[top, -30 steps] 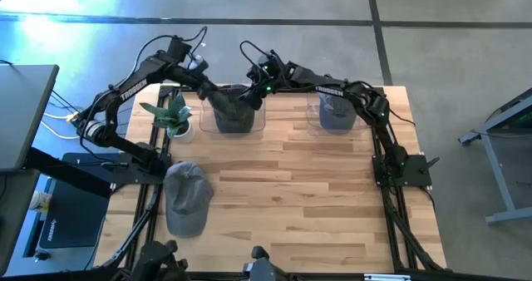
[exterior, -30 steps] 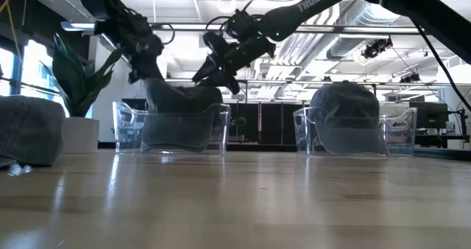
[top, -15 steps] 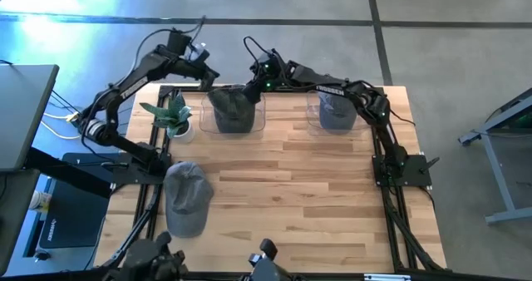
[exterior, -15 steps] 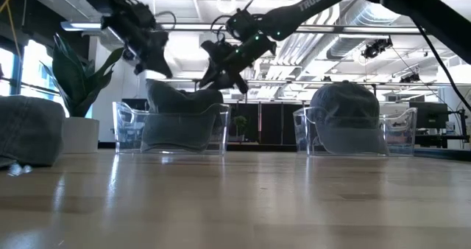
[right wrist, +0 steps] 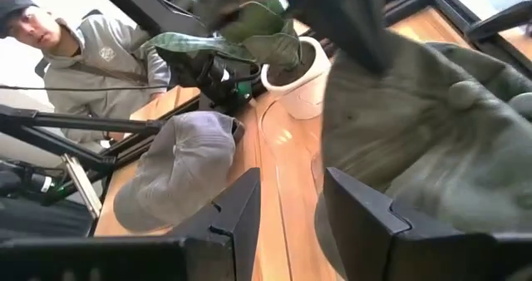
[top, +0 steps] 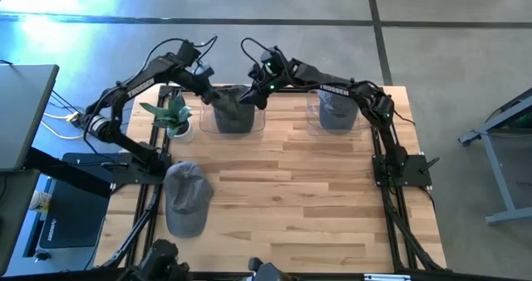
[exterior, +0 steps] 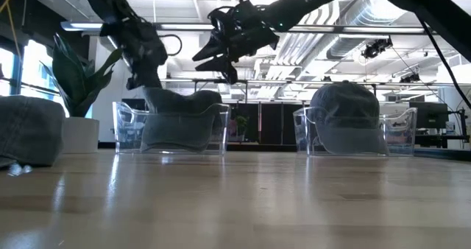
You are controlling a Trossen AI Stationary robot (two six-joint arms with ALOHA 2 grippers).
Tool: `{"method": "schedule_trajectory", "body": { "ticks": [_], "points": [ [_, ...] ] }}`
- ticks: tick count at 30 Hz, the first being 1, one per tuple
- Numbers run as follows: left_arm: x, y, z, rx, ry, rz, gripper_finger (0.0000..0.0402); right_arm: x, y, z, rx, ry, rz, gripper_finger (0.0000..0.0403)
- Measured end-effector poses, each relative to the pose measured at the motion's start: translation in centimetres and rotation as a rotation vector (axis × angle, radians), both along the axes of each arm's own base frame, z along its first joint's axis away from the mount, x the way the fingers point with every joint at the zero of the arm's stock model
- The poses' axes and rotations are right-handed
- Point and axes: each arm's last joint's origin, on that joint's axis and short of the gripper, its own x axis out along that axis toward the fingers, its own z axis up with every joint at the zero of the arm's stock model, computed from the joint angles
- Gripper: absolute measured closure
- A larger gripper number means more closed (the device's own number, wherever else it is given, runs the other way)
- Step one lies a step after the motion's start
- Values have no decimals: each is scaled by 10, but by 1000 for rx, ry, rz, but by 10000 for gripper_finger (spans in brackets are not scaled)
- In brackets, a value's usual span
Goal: Pick & Place hat
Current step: Put the black cap into the left transparent bin, then put the gray cap into the right transparent bin
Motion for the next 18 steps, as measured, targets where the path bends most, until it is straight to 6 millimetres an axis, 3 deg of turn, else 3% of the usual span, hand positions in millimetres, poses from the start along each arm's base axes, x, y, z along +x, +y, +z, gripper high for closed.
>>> {"method": "schedule_trajectory", "body": {
  "ticks": [10, 14, 18],
  "points": [
    [12, 27, -23, 103, 33, 58, 401, -6, 8, 15, 42, 16, -14, 274],
    [10, 23, -11, 136, 1, 79, 401, -15, 18, 30, 18, 39, -19, 274],
    [2, 9, 16, 210, -50, 81, 401, -20, 34, 35, -41, 121, -28, 274]
  ]
}}
